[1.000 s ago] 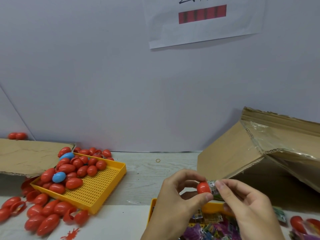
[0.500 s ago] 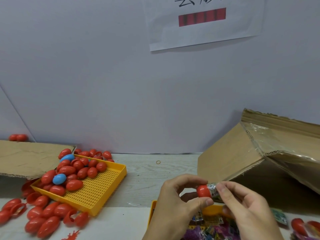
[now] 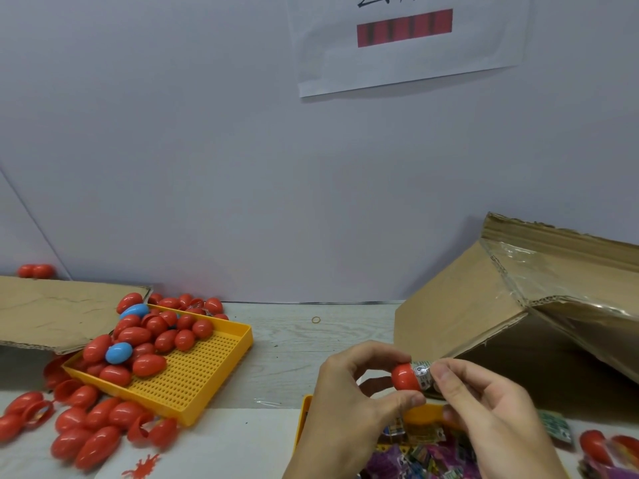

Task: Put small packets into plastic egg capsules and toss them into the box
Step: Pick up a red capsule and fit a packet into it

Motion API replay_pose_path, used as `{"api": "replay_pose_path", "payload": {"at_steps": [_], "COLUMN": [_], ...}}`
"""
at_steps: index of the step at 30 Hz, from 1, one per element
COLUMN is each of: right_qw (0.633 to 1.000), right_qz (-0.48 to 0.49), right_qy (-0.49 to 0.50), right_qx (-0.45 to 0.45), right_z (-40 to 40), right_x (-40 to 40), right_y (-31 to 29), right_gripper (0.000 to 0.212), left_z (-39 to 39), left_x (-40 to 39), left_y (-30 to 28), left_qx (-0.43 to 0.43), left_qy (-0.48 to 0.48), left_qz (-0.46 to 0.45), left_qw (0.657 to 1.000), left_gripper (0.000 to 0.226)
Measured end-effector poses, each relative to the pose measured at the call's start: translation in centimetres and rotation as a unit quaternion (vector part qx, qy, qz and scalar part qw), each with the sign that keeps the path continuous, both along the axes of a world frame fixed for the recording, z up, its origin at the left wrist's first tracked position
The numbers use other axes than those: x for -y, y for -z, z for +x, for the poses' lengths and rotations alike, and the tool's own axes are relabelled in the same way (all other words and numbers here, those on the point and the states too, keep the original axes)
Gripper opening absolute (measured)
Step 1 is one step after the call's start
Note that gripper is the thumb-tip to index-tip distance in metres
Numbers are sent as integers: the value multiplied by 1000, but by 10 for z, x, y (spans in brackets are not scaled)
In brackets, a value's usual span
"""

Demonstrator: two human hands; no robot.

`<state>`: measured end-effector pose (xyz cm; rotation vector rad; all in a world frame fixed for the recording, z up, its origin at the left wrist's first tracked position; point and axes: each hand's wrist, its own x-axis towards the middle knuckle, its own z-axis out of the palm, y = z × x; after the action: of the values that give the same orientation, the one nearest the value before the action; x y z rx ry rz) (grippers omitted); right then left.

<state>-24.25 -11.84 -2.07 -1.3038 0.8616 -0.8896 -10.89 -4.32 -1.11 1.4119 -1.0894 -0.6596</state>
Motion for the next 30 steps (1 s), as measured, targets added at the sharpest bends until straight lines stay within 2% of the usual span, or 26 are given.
{"api": "replay_pose_path", "payload": {"at_steps": [5, 9, 13, 23, 30], "right_qw": [1000, 999, 1000, 999, 997], "right_qz": [2, 19, -2, 35, 50], "right_qy": [-2, -27, -27, -32, -28], "right_qx": [8, 13, 7, 22, 47], "right_z": [1, 0, 1, 1, 0], "right_x": [1, 3, 4, 6, 8], "right_y": [2, 6, 7, 11, 12], "right_gripper": [26, 41, 47, 53, 45], "left_z": [0, 0, 0, -1, -1], "left_x": [0, 0, 0, 1, 0], "left_y": [0, 1, 2, 1, 0], "left_qx": [7, 13, 21, 51, 75], "left_qy": [-1, -6, -9, -11, -24], "left_qz": [1, 2, 1, -6, -17], "left_qw": [1000, 1000, 1000, 999, 997], "left_gripper": [35, 32, 33, 35, 38]}}
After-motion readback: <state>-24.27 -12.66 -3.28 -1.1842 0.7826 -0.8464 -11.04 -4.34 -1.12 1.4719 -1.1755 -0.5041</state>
